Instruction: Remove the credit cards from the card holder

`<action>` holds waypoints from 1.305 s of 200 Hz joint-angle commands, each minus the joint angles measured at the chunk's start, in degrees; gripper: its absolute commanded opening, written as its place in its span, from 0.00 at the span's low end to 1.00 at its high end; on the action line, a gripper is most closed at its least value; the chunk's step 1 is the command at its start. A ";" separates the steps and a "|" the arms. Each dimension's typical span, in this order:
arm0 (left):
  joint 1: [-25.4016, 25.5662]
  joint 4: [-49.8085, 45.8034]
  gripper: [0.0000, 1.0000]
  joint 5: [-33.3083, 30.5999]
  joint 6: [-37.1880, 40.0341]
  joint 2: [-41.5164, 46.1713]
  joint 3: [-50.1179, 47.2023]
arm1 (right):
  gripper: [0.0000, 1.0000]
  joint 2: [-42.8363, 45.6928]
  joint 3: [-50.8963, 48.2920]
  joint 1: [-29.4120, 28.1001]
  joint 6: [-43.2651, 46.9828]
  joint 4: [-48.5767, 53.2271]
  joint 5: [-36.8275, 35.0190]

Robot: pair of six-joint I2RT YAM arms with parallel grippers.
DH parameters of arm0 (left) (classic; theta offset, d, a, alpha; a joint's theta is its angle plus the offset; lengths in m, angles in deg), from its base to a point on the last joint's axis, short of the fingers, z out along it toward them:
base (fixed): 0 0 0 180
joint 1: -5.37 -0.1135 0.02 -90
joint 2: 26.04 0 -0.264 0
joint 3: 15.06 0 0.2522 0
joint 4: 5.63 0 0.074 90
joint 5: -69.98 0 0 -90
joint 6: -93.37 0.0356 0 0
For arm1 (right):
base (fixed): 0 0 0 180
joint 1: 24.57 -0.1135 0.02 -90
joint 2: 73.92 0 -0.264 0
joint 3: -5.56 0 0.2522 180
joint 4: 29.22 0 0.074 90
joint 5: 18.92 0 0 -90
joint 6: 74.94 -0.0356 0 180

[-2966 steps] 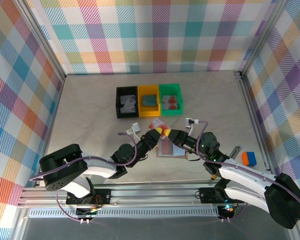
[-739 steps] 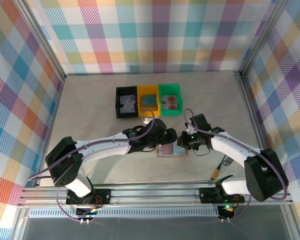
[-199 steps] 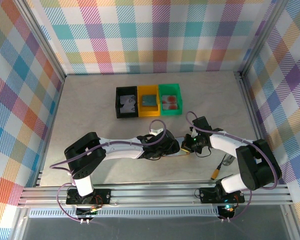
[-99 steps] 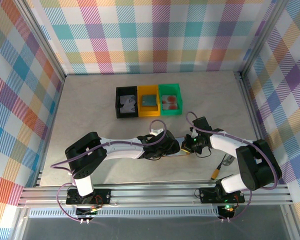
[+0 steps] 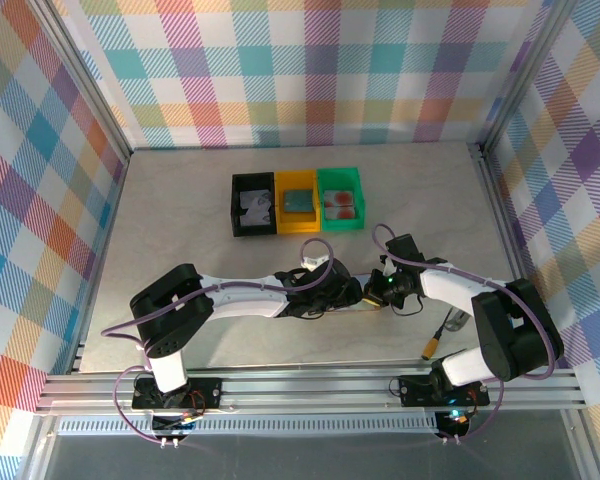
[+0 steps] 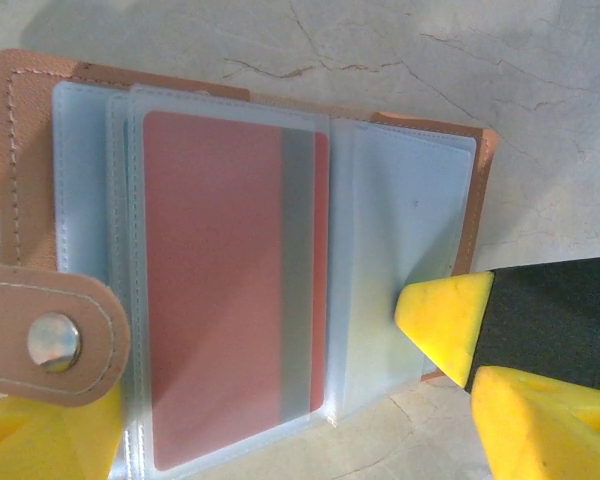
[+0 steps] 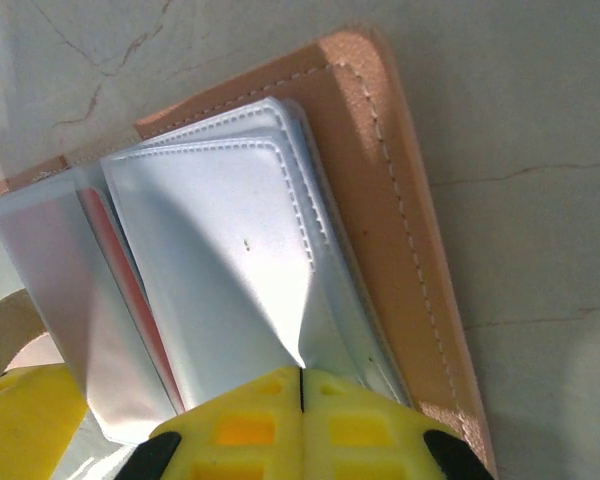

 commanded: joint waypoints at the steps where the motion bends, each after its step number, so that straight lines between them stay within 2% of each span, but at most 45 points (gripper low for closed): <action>1: -0.46 -0.06 0.89 -1.14 1.58 2.47 0.01 | 0.00 0.23 -1.05 0.23 -0.43 0.28 0.33; 56: -0.44 -4.70 0.89 -3.73 3.21 3.16 1.33 | 0.00 1.47 -1.06 0.31 -0.17 1.28 -0.73; 107: -0.46 -5.22 0.89 -4.32 3.66 3.97 1.03 | 0.00 1.56 -1.34 0.24 -0.35 0.90 -0.51; 261: -0.37 -1.38 0.89 -0.25 3.94 0.95 2.00 | 0.00 2.37 -1.93 0.26 -0.98 0.38 0.44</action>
